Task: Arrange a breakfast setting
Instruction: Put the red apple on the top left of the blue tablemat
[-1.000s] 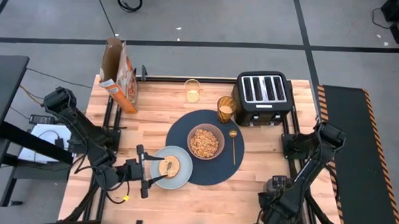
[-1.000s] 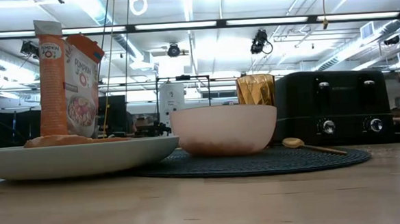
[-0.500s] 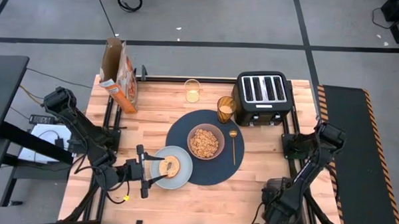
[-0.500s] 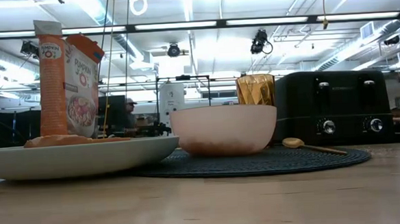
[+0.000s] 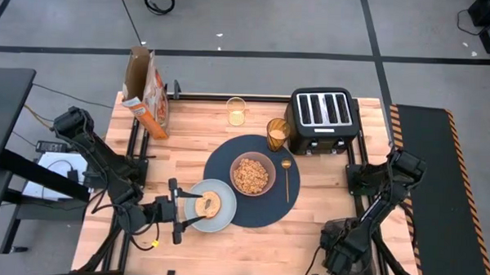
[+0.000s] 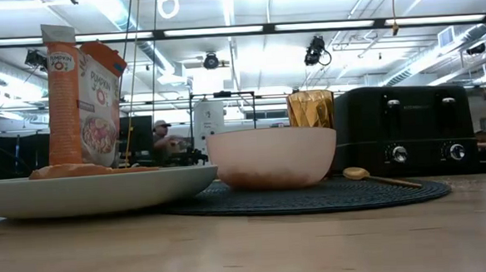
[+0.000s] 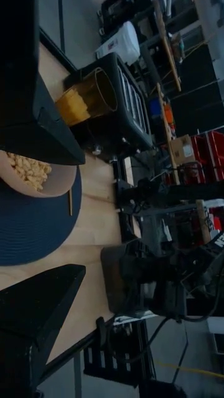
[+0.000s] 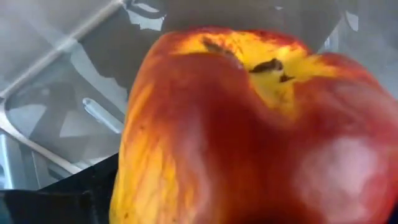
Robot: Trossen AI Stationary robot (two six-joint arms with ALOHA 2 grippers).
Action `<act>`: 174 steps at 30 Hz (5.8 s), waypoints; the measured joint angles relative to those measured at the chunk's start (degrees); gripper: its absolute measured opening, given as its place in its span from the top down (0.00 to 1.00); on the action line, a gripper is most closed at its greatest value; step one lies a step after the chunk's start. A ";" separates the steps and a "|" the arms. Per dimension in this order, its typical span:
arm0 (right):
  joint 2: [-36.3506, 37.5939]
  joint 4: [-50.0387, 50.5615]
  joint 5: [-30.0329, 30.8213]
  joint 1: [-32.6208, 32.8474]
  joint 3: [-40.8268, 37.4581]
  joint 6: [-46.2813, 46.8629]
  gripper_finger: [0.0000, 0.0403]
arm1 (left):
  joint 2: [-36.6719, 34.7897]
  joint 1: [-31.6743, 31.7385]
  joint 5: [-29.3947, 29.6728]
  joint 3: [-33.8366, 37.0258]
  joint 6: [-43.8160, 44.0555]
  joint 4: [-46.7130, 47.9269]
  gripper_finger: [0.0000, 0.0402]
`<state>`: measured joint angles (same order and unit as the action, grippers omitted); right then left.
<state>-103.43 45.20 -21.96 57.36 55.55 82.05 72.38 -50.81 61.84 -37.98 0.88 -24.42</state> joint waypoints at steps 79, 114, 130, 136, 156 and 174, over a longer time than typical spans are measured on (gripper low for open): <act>-4.18 -105.34 20.73 -36.83 23.00 -108.36 0.18 | 16.33 9.88 -31.92 -1.49 -42.53 -65.51 0.49; -4.20 -107.30 17.86 -38.12 23.00 -109.25 0.18 | 15.69 19.54 -42.83 -3.61 -29.94 -62.68 0.73; -4.20 -107.26 17.92 -38.33 23.00 -109.23 0.18 | 15.70 20.86 -43.78 -3.58 -28.21 -63.07 0.75; -4.20 -107.26 18.06 -38.40 23.00 -109.23 0.18 | 15.72 22.10 -44.08 -3.58 -26.00 -62.84 0.75; -4.20 -107.24 18.93 -38.49 23.00 -109.26 0.18 | 15.72 22.69 -46.77 -3.56 -25.26 -62.78 0.78; -4.20 -107.08 19.17 -38.49 23.00 -109.26 0.18 | 15.72 22.62 -46.57 -3.52 -24.75 -64.04 0.83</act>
<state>-107.63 -61.88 -2.79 18.87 78.54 -27.20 88.10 -28.18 15.27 -41.50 -23.87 -88.46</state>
